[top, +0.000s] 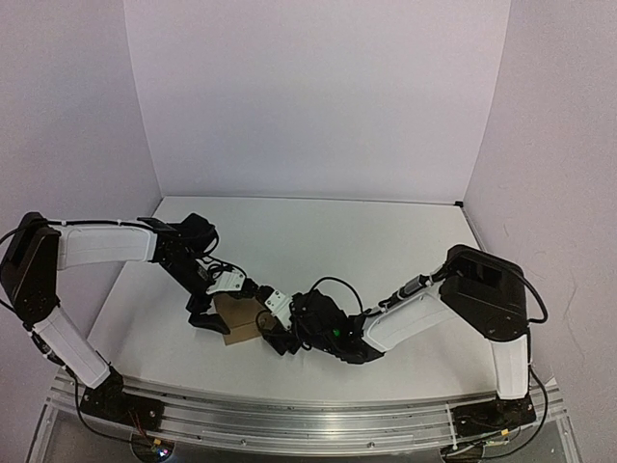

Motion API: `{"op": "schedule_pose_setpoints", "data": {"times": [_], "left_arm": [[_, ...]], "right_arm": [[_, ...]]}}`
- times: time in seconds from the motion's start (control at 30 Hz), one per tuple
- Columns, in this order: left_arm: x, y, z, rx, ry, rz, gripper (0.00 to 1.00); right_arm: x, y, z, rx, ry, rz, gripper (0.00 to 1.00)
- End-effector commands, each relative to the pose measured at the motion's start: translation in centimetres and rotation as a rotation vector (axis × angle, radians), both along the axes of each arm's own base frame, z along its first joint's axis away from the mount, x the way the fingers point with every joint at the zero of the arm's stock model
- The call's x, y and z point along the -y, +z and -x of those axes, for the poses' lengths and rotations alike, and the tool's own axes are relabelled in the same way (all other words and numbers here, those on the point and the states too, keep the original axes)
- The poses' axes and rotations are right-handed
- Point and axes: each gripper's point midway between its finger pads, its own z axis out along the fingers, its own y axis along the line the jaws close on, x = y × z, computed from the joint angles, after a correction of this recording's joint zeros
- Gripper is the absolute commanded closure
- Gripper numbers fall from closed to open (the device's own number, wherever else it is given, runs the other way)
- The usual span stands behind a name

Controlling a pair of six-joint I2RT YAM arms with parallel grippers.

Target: Fold the paper box

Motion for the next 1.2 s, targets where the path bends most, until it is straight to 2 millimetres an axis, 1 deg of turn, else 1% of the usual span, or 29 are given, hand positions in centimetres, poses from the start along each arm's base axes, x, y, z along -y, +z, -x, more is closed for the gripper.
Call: {"op": "schedule_pose_setpoints", "data": {"times": [0.0,0.1,0.17,0.23,0.4,0.57,0.67,0.8,0.87,0.97,1.1,1.17], "left_arm": [[0.8,1.0,0.2,0.020,0.005,0.041,0.00],[0.4,-0.3,0.4,0.002,0.004,0.014,0.00],[0.1,-1.4,0.2,0.010,0.005,-0.008,0.01],[-0.1,-1.9,0.2,0.017,0.002,-0.018,0.02],[-0.6,-2.6,0.1,0.035,-0.008,-0.027,0.05],[-1.0,-2.8,1.3,0.018,-0.052,-0.026,0.06],[-1.1,-2.8,1.7,-0.009,-0.054,-0.021,0.06],[-1.0,-2.7,1.6,-0.013,-0.051,-0.016,0.06],[-1.0,-2.7,1.5,-0.015,-0.052,-0.013,0.06],[-0.8,-2.7,1.5,-0.020,-0.053,-0.007,0.06],[-0.7,-2.9,1.2,-0.025,-0.043,-0.011,0.06],[-0.7,-3.0,1.2,-0.026,-0.041,-0.013,0.06]], "right_arm": [[-1.3,-0.8,-0.4,0.085,0.065,0.100,0.15],[-1.0,-0.9,-0.8,0.100,0.048,0.117,0.16],[-0.2,-0.9,-1.3,0.108,0.015,0.125,0.17],[0.5,-0.6,-1.9,0.114,-0.019,0.128,0.17],[2.1,0.5,-3.5,0.170,-0.118,0.151,0.19],[3.3,1.4,-4.6,0.198,-0.175,0.161,0.20],[4.0,1.8,-4.3,0.197,-0.172,0.160,0.20],[5.7,2.7,-4.1,0.195,-0.208,0.151,0.19],[6.2,3.2,-3.8,0.180,-0.216,0.129,0.19],[6.0,3.4,-3.2,0.140,-0.173,0.093,0.19],[5.0,2.5,-0.7,0.029,-0.001,0.046,0.16],[5.2,2.1,0.3,-0.033,0.048,0.021,0.16]]}}
